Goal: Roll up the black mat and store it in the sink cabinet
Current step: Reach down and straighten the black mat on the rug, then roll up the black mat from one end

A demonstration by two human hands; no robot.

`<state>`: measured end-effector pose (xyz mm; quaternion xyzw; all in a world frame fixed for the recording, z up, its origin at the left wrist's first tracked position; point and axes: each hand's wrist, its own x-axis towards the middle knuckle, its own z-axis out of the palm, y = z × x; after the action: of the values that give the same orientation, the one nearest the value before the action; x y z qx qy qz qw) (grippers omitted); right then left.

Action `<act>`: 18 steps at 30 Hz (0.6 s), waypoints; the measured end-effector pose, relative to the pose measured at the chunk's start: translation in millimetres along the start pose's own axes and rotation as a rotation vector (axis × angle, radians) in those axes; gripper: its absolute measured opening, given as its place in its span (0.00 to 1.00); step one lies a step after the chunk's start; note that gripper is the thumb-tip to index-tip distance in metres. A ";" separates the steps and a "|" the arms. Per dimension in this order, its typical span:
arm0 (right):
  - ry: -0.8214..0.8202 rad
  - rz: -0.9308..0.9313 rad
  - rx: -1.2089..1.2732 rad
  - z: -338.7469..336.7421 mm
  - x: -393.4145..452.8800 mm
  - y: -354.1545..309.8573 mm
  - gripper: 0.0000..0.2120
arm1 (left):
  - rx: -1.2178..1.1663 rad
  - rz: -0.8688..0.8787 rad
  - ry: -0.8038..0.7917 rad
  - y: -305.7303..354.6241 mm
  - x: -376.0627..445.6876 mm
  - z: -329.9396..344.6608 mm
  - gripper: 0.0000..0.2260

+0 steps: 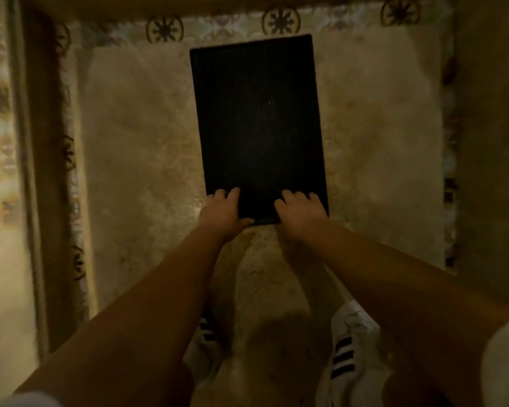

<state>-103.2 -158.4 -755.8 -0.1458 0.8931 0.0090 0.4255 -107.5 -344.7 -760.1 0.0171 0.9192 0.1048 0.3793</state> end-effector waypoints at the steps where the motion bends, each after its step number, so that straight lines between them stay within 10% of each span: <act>1: 0.038 -0.020 -0.044 10.7 8.6 2.9 0.32 | 0.061 0.032 0.009 -1.1 9.1 14.0 0.37; 18: 0.138 -0.063 0.163 -0.2 53.0 44.1 0.13 | 0.215 0.177 0.234 -6.1 31.4 17.2 0.12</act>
<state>-146.8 -129.6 -800.8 -0.1389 0.9130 -0.0869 0.3736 -117.6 -344.1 -795.0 0.1259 0.9578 0.0403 0.2553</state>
